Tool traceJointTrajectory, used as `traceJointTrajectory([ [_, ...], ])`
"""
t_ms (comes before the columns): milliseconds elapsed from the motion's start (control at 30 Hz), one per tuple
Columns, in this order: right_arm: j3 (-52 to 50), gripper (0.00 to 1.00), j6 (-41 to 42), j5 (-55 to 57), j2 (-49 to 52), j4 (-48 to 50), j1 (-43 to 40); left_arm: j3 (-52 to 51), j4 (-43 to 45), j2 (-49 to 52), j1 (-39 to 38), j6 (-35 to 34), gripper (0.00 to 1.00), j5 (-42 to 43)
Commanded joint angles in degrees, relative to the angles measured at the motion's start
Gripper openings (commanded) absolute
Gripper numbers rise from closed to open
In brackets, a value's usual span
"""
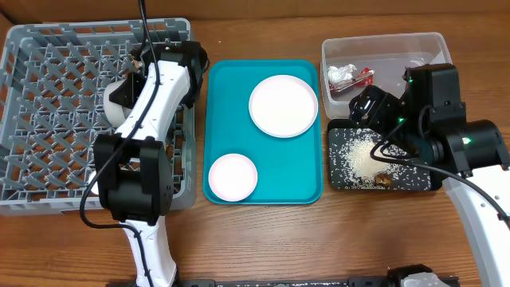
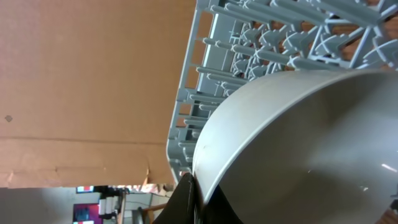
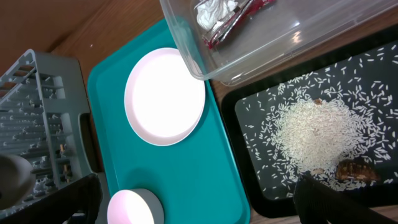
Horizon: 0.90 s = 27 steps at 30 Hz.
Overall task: Sort waste into correct bins and load items into the dishwasher
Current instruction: 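Carry the grey bowl into the dish rack and stand it on edge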
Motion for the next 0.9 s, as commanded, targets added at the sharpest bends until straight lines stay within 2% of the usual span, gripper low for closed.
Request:
traceJointTrajectory([
  [0,0.7,1.00,0.2,0.1,-1.3,0.4,-0.1,-0.2,-1.2,1.2,-0.8,-0.8,0.04,1.2],
  [233,0.7,1.00,0.2,0.1,-1.3,0.5,-0.1,-0.2,-3.3,1.2,-1.2,-0.9,0.04,7.1],
  [433,0.7,1.00,0.2,0.1,-1.3,0.2,-0.1,-0.2,-4.0,1.2,-1.3,-0.8,0.04,4.8],
  [633,0.7,1.00,0.2,0.1,-1.3,0.2,-0.1,-0.2,-4.1,1.2,-1.3,-0.9,0.04,8.4],
  [767,0.7,1.00,0.2,0.1,-1.3,-0.6,-0.1,-0.2,-6.5,1.2,-1.4,-0.9,0.04,8.2],
  [867,0.7,1.00,0.2,0.1,-1.3,-1.1,-0.1,-0.2,-8.0,1.2,-1.4,-0.8,0.04,3.6],
])
